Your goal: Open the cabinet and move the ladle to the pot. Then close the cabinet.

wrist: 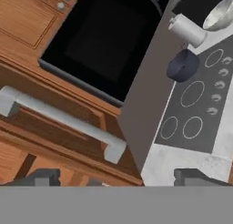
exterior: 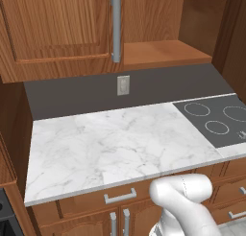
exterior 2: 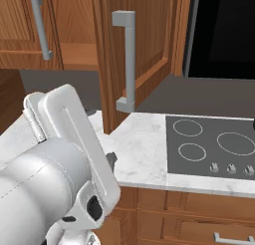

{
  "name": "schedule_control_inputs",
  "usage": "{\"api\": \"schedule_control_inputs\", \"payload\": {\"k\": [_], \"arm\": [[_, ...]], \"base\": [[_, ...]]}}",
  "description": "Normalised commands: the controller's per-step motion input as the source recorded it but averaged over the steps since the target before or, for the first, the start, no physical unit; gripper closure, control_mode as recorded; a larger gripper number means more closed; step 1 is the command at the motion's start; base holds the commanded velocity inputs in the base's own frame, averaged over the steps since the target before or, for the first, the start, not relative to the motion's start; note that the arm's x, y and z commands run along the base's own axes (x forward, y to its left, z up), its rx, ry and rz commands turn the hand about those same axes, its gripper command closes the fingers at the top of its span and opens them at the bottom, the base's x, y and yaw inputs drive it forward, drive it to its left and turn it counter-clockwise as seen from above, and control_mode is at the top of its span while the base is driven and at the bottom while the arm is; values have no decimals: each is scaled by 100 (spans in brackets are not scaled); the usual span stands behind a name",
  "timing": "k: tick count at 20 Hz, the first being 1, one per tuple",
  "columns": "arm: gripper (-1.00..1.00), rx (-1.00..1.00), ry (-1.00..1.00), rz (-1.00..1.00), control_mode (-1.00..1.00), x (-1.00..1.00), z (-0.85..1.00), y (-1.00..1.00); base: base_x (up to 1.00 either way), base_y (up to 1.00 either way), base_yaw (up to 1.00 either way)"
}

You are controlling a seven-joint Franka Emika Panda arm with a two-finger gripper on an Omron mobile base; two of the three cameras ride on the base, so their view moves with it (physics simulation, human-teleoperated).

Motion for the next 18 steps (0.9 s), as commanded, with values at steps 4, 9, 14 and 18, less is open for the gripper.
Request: {"api": "schedule_control_inputs", "payload": {"k": [4,9,14,18], "arm": [[-100,29,0,11,-100,77,-20,-15],[-100,27,-1,12,-100,79,-28,-6],[-100,22,-7,11,-100,71,-34,0],[-100,18,-12,10,-100,59,-28,-3]], "base": [[0,0,0],[0,0,0],[0,0,0],[0,0,0]]}}
